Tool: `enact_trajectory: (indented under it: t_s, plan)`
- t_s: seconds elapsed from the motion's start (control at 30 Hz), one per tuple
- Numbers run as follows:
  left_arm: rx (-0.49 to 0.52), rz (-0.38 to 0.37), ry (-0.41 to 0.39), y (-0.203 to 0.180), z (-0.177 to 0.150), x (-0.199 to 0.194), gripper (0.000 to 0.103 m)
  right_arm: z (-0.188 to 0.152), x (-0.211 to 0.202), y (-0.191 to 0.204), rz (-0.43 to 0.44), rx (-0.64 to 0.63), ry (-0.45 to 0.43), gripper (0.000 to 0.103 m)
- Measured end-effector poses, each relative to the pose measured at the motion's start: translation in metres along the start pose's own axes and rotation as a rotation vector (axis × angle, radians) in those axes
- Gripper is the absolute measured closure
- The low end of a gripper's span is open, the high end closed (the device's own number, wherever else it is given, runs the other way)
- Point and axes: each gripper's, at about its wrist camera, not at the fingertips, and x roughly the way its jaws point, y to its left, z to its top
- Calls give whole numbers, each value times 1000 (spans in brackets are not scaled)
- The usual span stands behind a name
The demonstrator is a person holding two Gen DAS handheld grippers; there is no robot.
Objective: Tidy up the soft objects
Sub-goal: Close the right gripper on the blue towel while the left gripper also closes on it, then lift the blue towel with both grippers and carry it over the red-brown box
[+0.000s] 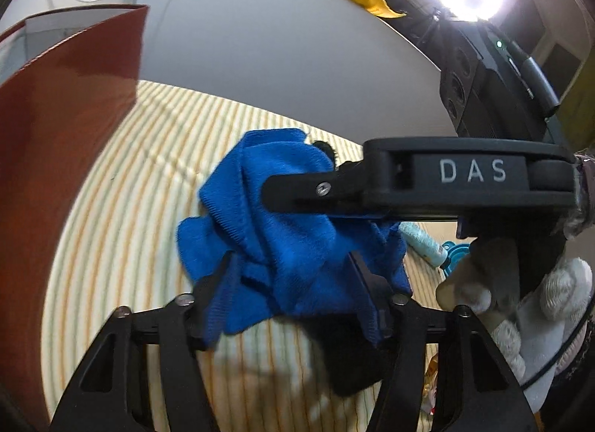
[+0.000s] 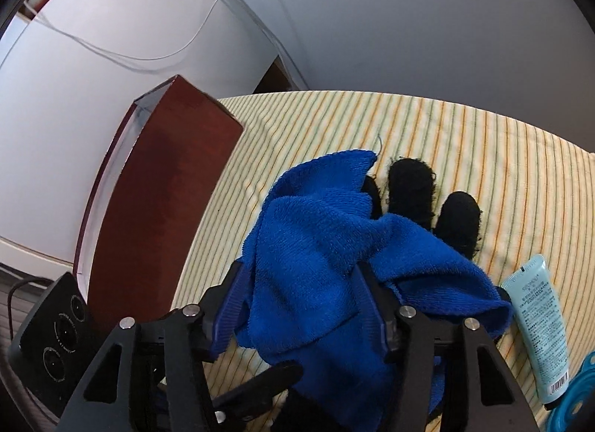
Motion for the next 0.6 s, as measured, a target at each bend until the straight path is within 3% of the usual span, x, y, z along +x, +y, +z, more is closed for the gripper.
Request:
enact_trajectory:
  t_s: [0.07, 0.23, 0.33, 0.6]
  plan:
    - [0, -16, -1, -1, 2, 3, 65, 0, 0, 1, 1, -5, 4, 62]
    - [2, -36, -26, -3, 4, 1, 80, -4, 4, 9, -18, -38, 7, 78]
    - [-4, -47, -24, -4, 4, 3, 83, -7, 4, 8, -3, -31, 1, 84]
    - [3, -84, -82, -9, 4, -26, 83, -19, -27, 13, 75, -16, -32, 85]
